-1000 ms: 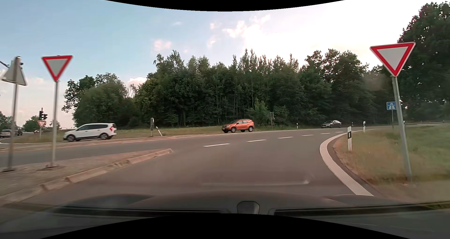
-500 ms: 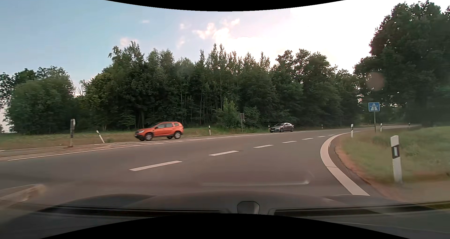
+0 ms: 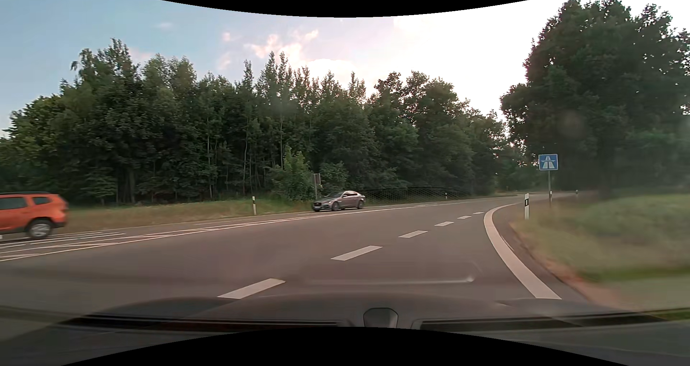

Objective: Follow the waypoints while adhering to traffic rules and regulations

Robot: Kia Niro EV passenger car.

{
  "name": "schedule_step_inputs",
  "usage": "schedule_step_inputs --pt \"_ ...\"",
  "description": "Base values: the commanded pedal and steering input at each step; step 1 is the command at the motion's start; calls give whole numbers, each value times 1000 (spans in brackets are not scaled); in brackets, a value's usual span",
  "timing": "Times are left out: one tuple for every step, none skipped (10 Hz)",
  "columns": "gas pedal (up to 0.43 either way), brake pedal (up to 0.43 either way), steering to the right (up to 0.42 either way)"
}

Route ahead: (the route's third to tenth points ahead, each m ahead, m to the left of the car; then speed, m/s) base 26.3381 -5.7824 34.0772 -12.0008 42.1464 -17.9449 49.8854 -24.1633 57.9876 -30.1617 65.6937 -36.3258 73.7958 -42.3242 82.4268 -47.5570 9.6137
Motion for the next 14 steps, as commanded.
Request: schedule_step_inputs --pt "260 0 148" --pt "260 0 144" --pt "280 0 140" --pt "280 0 134" --pt "280 0 129" --pt "287 0 120" --pt "299 0 110" --pt "299 0 100" --pt "299 0 96" --pt "299 0 93" --pt "311 0 93" --pt "311 0 91" --pt "311 0 87" --pt "311 0 83"
